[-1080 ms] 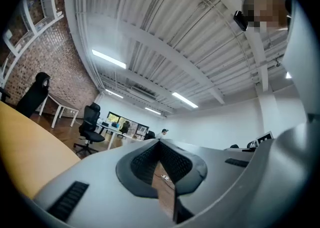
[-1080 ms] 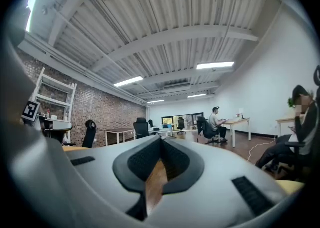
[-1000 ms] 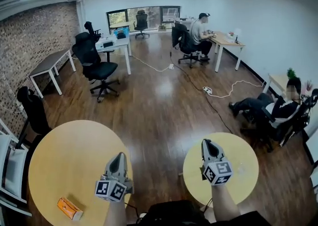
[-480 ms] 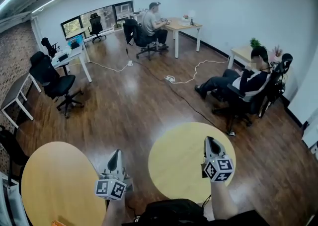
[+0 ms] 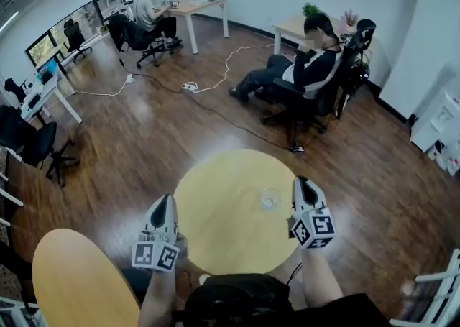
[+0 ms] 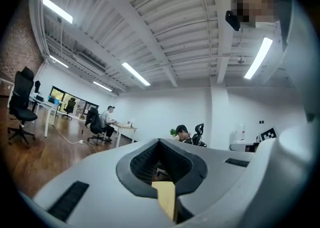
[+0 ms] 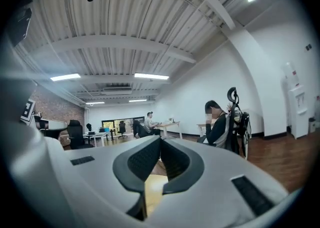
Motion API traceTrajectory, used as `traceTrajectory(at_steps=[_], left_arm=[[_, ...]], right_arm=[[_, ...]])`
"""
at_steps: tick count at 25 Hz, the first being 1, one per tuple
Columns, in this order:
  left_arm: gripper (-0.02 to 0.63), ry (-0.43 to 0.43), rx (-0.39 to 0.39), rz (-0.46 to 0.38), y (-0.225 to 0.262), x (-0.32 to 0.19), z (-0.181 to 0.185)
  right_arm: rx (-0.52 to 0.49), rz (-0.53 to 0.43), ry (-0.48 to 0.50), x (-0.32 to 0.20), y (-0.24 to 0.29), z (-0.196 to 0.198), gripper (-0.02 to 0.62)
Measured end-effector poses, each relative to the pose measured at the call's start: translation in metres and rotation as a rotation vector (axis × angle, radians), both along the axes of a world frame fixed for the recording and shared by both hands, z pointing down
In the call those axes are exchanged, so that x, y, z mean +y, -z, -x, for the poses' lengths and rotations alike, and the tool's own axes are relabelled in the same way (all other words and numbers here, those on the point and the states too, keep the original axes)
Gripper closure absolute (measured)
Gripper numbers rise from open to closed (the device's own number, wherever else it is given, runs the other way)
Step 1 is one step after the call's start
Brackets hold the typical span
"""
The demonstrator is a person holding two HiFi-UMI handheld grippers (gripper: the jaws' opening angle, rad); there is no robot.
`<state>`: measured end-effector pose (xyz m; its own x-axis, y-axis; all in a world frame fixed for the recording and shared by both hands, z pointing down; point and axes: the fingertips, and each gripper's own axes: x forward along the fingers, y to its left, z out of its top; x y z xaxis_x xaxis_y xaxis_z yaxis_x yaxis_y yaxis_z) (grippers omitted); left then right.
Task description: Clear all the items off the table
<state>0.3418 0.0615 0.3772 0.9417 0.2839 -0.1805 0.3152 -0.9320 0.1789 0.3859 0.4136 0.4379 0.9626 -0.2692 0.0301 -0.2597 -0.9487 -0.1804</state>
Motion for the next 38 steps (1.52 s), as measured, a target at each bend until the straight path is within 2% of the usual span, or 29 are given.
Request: traceTrajectory(at_steps=[1, 2, 6, 8, 13, 18, 20, 21, 25, 29, 32, 34, 38], left_arm=[[0.604, -0.018, -0.007, 0.002, -0.002, 0.006, -0.007], [0.604, -0.037, -0.015, 0.004, -0.004, 0.013, -0.014], [0.604, -0.135, -0.037, 0.005, -0.01, 0.054, -0.034], [0.604, -0.182, -0.044, 0.002, -0.014, 0.072, -0.04], [0.604, -0.26, -0.094, -0.027, -0.034, 0.093, -0.054], [0.604, -0.286, -0.178, -0.065, -0.067, 0.096, -0.07], [0.604, -0.272, -0.222, -0.065, -0.084, 0.095, -0.076], [0.604, -0.266, -0.24, -0.063, -0.092, 0.096, -0.079], [0.603, -0.26, -0.305, -0.075, -0.126, 0.101, -0.089], [0.603, -0.268, -0.377, -0.063, -0.159, 0.099, -0.079], [0.604, -0.272, -0.408, -0.057, -0.171, 0.096, -0.077], [0.604, -0.269, -0.422, -0.05, -0.181, 0.094, -0.08], [0.604, -0.246, -0.449, -0.055, -0.202, 0.085, -0.085]], right_arm=[[0.002, 0.003, -0.011, 0.006, 0.002, 0.003, 0.578], [0.002, 0.004, -0.02, 0.013, 0.002, 0.006, 0.535], [-0.014, 0.016, -0.066, 0.044, 0.0, 0.022, 0.526], [-0.033, 0.025, -0.068, 0.051, -0.007, 0.03, 0.433], [-0.099, 0.061, -0.034, 0.033, -0.034, 0.034, 0.29], [-0.193, 0.065, 0.014, 0.005, -0.075, 0.025, 0.213], [-0.222, 0.09, 0.04, -0.004, -0.093, 0.02, 0.205], [-0.231, 0.107, 0.05, -0.007, -0.102, 0.017, 0.178], [-0.283, 0.155, 0.057, -0.012, -0.142, 0.006, 0.176], [-0.347, 0.183, 0.093, -0.024, -0.185, 0.003, 0.133], [-0.376, 0.18, 0.09, -0.026, -0.203, -0.007, 0.133], [-0.391, 0.172, 0.077, -0.025, -0.211, -0.013, 0.097], [-0.401, 0.177, 0.081, -0.036, -0.224, -0.013, 0.097]])
